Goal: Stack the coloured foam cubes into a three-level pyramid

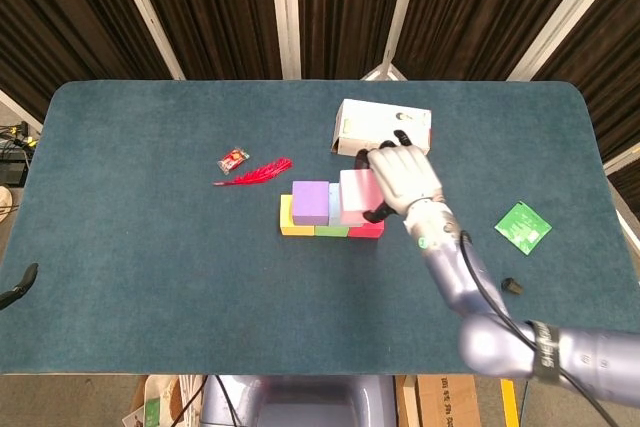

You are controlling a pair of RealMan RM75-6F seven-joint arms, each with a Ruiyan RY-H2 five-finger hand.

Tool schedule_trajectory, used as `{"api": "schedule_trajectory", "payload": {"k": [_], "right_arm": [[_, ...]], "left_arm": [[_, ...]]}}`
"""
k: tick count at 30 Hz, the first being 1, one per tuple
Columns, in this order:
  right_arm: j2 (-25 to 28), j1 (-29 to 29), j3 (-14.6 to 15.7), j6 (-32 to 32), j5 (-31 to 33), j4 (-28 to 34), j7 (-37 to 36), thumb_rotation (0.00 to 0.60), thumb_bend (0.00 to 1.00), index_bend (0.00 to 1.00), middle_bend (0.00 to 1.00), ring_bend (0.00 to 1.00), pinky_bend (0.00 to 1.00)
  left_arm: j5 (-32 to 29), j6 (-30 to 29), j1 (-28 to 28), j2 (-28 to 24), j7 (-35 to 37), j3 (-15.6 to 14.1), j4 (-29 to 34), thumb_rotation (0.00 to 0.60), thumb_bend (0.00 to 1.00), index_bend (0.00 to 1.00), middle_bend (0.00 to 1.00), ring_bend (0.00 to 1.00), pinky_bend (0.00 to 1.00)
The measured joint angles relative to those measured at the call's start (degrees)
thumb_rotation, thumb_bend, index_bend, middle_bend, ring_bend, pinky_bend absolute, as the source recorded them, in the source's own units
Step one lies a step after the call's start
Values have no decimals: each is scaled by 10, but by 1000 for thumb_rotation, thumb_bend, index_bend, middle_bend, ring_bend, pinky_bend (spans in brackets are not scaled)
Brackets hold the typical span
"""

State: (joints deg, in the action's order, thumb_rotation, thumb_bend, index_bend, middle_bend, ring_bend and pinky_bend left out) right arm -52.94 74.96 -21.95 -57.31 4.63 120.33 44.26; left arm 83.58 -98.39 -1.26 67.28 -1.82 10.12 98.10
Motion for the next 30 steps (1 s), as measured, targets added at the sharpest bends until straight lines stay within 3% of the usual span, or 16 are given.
{"api": "schedule_trajectory", "payload": {"k": [5, 9, 30], "right_arm": [[-53, 58, -2, -29, 80, -45, 24, 600, 214, 360, 423, 213, 0], [-87, 81, -6, -57, 99, -74, 29, 600, 214, 360, 423, 213, 0], [-168, 82, -11, -98, 30, -112, 12, 600, 213, 360, 409, 213, 0]], "left_arm": [[-3, 3, -1, 2, -1, 1, -3, 600, 305, 20, 0, 0, 0], [-7, 4, -1, 1, -2, 2, -1, 600, 305, 20, 0, 0, 0], [-17, 8, 2, -4, 6, 6, 6, 600, 305, 19, 0, 0, 0]]}}
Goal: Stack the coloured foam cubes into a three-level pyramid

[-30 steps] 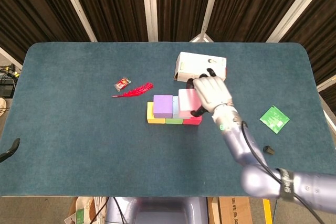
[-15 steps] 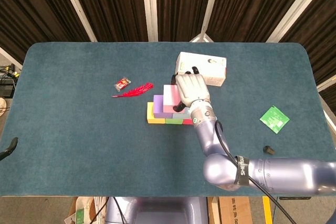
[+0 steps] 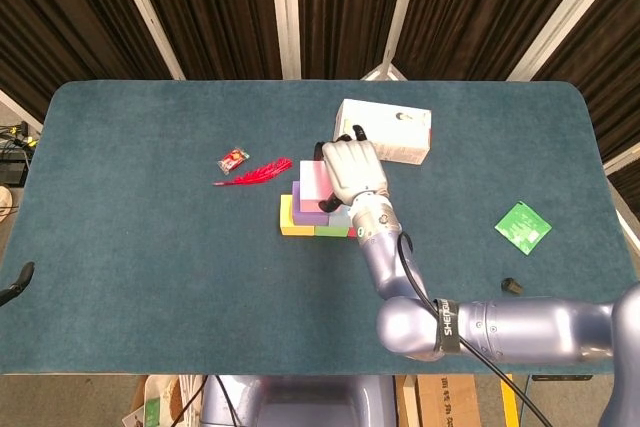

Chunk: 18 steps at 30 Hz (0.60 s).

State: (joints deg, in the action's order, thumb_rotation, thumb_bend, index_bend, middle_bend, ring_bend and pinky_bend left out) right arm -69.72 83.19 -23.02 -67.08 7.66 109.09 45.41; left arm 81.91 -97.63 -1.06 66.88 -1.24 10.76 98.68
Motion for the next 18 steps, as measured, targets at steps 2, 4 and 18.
{"api": "schedule_trajectory", "payload": {"k": [2, 4, 18], "right_arm": [[-3, -3, -1, 2, -5, -2, -1, 600, 213, 360, 409, 213, 0], [-5, -6, 1, 4, -8, -4, 0, 600, 213, 360, 409, 213, 0], [-5, -28, 5, 16, -25, -8, -4, 600, 214, 359, 388, 204, 0]], "left_arm": [[-1, 0, 0, 0, 0, 0, 0, 600, 305, 19, 0, 0, 0], [-2, 0, 1, 0, 1, 1, 0, 600, 305, 19, 0, 0, 0], [1, -3, 2, 3, -2, 0, 2, 600, 305, 7, 0, 0, 0]]}}
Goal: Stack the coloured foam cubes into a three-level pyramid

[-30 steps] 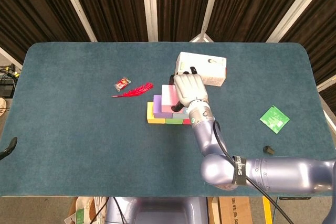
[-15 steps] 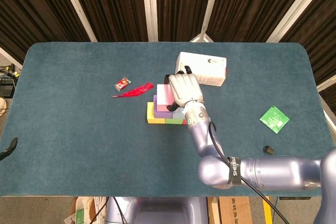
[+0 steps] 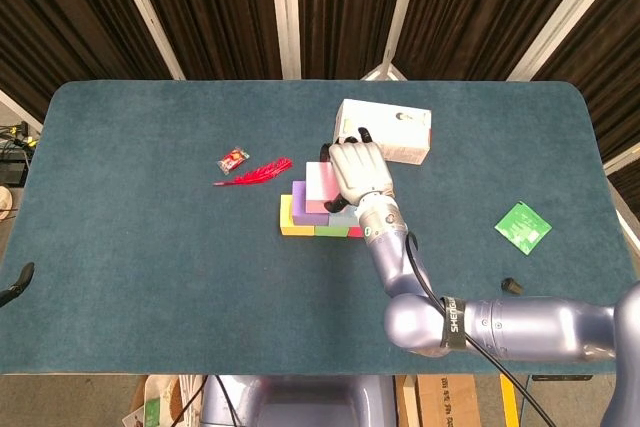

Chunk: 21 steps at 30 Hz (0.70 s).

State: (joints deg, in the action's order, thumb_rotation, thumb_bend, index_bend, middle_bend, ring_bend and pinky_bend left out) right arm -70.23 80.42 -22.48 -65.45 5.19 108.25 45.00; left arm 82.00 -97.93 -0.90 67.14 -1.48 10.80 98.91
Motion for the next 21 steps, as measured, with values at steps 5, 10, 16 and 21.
{"api": "schedule_trajectory", "payload": {"k": [5, 10, 16, 21], "right_arm": [[0, -7, 1, 8, -9, 0, -4, 600, 213, 360, 383, 197, 0], [2, -15, 2, 20, -24, 3, -11, 600, 213, 360, 370, 186, 0], [2, -21, 7, 30, -50, 6, -19, 600, 213, 360, 360, 183, 0], [-3, -23, 9, 30, -63, 2, -24, 600, 213, 360, 359, 183, 0]], "left_arm": [[-1, 0, 0, 1, -3, 0, 0, 600, 305, 7, 0, 0, 0], [-2, 2, -1, 3, -7, 0, 0, 600, 305, 7, 0, 0, 0], [-1, 1, -1, 5, -12, 0, 1, 600, 305, 7, 0, 0, 0], [-2, 0, 0, 5, -12, 1, 1, 600, 305, 7, 0, 0, 0]]}}
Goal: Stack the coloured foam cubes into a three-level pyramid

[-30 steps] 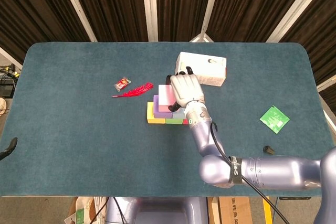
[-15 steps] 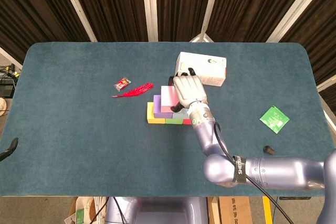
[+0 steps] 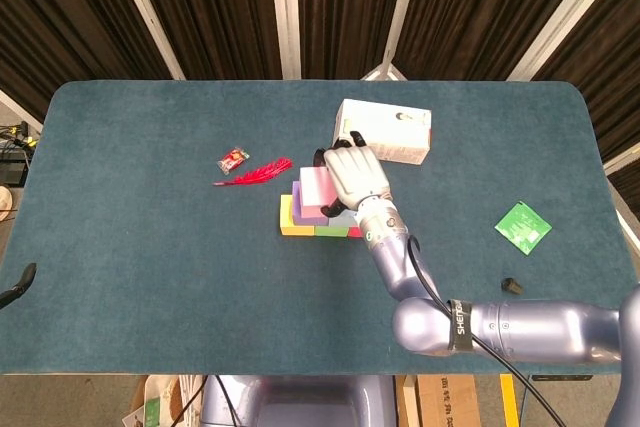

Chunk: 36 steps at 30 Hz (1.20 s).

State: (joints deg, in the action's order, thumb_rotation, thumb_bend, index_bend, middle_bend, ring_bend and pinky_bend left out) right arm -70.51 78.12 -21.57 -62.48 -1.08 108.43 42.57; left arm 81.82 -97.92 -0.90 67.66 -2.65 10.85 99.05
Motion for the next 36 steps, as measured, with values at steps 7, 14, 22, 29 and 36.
{"api": "schedule_trajectory", "payload": {"k": [7, 14, 22, 29, 36], "right_arm": [[-4, -1, 2, -3, -6, -5, -4, 600, 213, 360, 359, 183, 0], [-2, -7, 4, 2, -9, -6, -10, 600, 213, 359, 359, 183, 0], [-4, -7, 7, 0, -8, -11, -10, 600, 214, 360, 342, 181, 0], [-7, -7, 9, -5, -4, -13, -7, 600, 213, 360, 342, 180, 0], [-10, -7, 10, -6, 1, -15, -4, 600, 214, 359, 339, 177, 0]], "left_arm": [[-2, 1, 0, 0, 1, 1, 0, 600, 304, 7, 0, 0, 0], [-1, -1, 1, 0, 0, 1, 0, 600, 305, 7, 0, 0, 0], [0, -2, 1, 2, -2, 1, 0, 600, 305, 7, 0, 0, 0], [-1, -1, 1, 3, -3, 1, 0, 600, 305, 7, 0, 0, 0], [-1, -1, 1, 3, -3, 2, 0, 600, 305, 7, 0, 0, 0]]}}
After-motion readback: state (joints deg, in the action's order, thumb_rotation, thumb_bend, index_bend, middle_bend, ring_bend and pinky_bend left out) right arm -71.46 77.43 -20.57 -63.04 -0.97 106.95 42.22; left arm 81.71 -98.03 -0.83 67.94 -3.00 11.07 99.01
